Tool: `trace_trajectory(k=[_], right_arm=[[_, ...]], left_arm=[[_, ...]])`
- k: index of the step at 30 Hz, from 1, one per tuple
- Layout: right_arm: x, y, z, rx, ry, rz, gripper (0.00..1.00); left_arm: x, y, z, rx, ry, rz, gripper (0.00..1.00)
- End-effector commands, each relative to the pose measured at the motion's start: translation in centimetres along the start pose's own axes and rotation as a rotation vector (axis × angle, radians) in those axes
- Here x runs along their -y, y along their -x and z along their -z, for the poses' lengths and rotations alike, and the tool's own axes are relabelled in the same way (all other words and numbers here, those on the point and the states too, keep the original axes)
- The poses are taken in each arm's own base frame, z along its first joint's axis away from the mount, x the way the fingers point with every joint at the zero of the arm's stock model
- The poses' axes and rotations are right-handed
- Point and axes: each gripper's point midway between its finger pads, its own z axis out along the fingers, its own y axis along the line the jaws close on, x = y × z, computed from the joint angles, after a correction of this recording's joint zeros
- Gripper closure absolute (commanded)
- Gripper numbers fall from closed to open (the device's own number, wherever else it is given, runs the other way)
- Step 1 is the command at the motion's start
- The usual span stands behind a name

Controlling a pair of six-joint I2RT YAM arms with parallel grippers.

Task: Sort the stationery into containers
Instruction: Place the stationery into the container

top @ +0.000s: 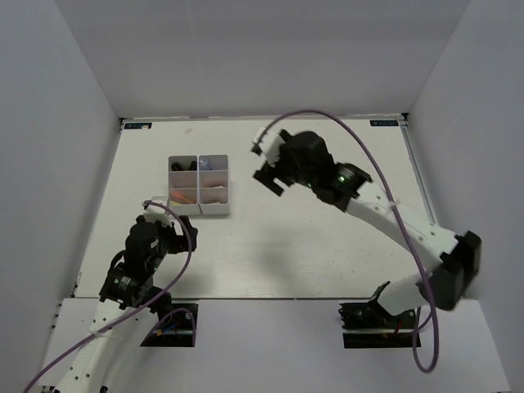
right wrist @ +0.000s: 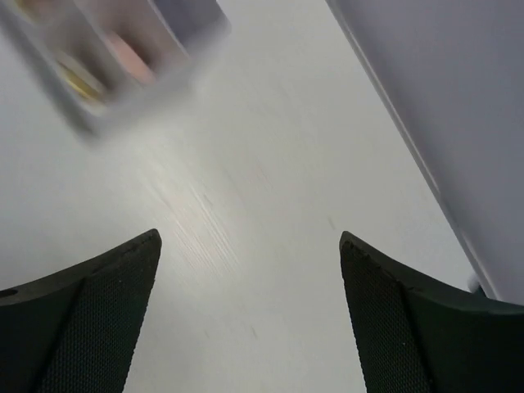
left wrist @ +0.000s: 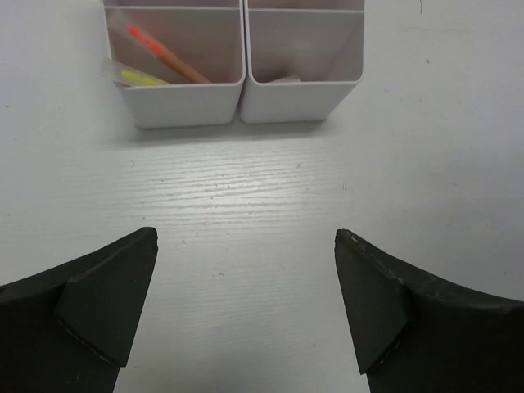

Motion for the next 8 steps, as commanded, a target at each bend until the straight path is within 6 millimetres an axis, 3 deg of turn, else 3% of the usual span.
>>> trace_trajectory(k=[1, 3, 4, 5, 7, 8], right_arm=[[7.2, -13.2, 4.2, -0.394, -0.602, 0.016, 0.1], [6.8, -19.6, 5.7, -0.544, -0.69, 0.081, 0.1], [6.8, -21.0, 6.4, -0.59, -0.727, 0.091, 0.1], [6.0, -24.0, 8.0, -0.661, -0.738, 0.081, 0.1], [3.9, -26.0, 9.0, -0.672, -0.697, 0.004, 0.1], [1.7, -27.9, 9.5, -0.714, -0.638, -0.073, 0.1]], left_arm=[[1.0, -0.7, -0.5, -0.061, -0.05, -0.002, 0.0], [1.6, -1.4, -0.7, -0.116, -0.076, -0.006, 0.0], [1.8, -1.4, -0.7, -0.122, -0.086, -0.007, 0.0], [1.8, -1.4, -0.8, -0.126, -0.087, -0.007, 0.0], [2.4, -2.0, -0.9, -0.156, -0.124, -0.01, 0.0], [2.5, -2.0, -0.9, -0.158, -0.127, -0.013, 0.0]])
